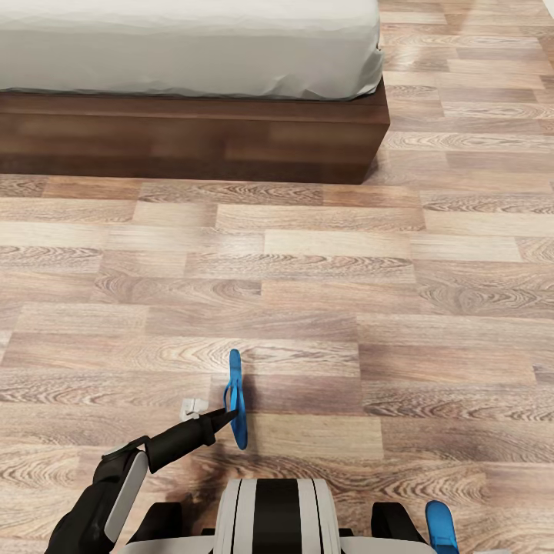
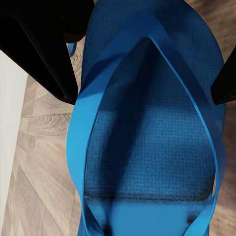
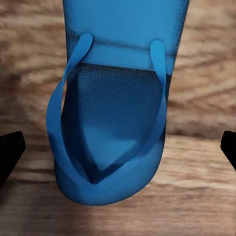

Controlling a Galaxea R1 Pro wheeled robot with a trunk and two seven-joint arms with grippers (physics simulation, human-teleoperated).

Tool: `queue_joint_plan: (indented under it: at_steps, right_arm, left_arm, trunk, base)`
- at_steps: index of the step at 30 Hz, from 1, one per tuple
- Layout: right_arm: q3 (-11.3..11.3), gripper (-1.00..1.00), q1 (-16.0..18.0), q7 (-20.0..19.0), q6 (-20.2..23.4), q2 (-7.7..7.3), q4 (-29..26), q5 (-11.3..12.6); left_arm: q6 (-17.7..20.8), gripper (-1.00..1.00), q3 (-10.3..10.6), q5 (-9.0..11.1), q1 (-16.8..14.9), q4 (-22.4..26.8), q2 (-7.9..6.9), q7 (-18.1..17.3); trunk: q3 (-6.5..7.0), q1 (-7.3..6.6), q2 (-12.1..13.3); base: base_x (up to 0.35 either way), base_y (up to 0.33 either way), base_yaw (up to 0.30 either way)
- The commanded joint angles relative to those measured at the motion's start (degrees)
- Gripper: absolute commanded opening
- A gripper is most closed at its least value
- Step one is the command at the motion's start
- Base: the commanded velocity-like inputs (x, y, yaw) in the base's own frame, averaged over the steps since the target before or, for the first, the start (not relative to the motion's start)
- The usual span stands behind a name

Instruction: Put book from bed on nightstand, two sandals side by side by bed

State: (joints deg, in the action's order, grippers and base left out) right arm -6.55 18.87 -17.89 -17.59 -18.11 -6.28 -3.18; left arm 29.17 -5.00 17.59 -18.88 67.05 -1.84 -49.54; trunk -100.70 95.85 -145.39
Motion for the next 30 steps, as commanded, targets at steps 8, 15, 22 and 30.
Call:
queue_joint_plan:
  at_steps: [8, 15, 22, 30]
  right_arm:
    - [-0.49, 1.0, 0.02, -0.3, -0.16, -0.02, 0.05, -0.34]
    - [-0.49, 1.0, 0.02, -0.3, -0.16, -0.01, 0.04, -0.33]
    - [-0.49, 1.0, 0.02, -0.3, -0.16, -0.02, 0.04, -0.35]
    - [-0.49, 1.0, 0.02, -0.3, -0.16, 0.0, 0.04, -0.37]
  left_arm:
    - [0.44, -1.0, -0.1, 0.34, -0.01, -0.02, 0.0, -0.09]
    - [0.45, -1.0, -0.1, 0.34, -0.01, -0.04, 0.0, -0.04]
    - [0.45, -1.0, -0.08, 0.34, -0.01, -0.06, 0.0, -0.03]
    - [0.45, -1.0, -0.1, 0.34, -0.01, -0.07, 0.0, -0.03]
  trunk:
    - [-0.02, -0.01, -0.01]
    - [-0.02, -0.01, -0.01]
    - [-0.02, -0.01, -0.01]
    - [-0.02, -0.01, -0.01]
  base:
    - [-0.146, 0.0, 0.0]
    - [-0.035, 0.0, 0.0]
    - [-0.123, 0.0, 0.0]
    - [-0.119, 0.0, 0.0]
